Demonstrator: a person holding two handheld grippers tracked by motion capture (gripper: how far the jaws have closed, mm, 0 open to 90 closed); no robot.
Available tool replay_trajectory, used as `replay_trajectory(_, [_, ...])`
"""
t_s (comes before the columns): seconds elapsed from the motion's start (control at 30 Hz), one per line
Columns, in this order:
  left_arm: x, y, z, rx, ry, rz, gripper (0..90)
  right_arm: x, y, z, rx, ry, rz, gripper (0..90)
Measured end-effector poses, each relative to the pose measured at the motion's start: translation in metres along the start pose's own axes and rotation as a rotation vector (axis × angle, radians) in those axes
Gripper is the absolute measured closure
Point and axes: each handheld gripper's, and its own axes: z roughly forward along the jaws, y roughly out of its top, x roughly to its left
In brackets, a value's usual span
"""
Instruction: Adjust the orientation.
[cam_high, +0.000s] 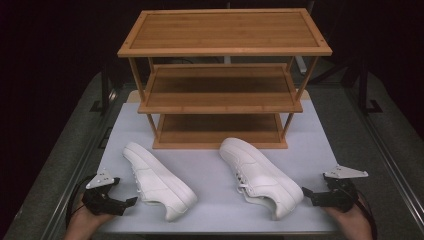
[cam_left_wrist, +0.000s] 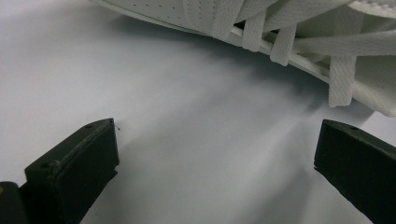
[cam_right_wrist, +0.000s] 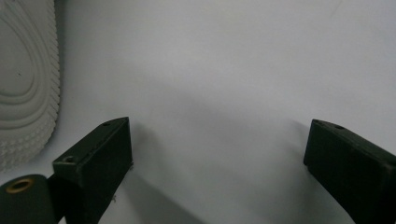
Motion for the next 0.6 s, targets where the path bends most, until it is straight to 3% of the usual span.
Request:
replay_trajectory(0.1, [-0.004,0.001,0.001,0.018,0.027,0.031,0.0,0.0,0.0,0.0,0.0,-0.001,0.0,7.2])
replay_trajectory(0.4, [-0.005,0.0,-0.001,0.012,0.034,0.033,0.6,0.0,0.0,0.0,-0.001,-0.001,-0.001,7.2])
replay_trajectory(0.57, [-0.01,-0.003,-0.007,-0.018,0.011,0.052,15.3,0.0,0.0,0.0,0.001,0.0,0.001,7.1])
replay_trajectory(0.6, [-0.013,-0.005,-0.009,-0.024,-0.012,0.058,16.5,0.0,0.0,0.0,0.001,0.001,0.001,7.2])
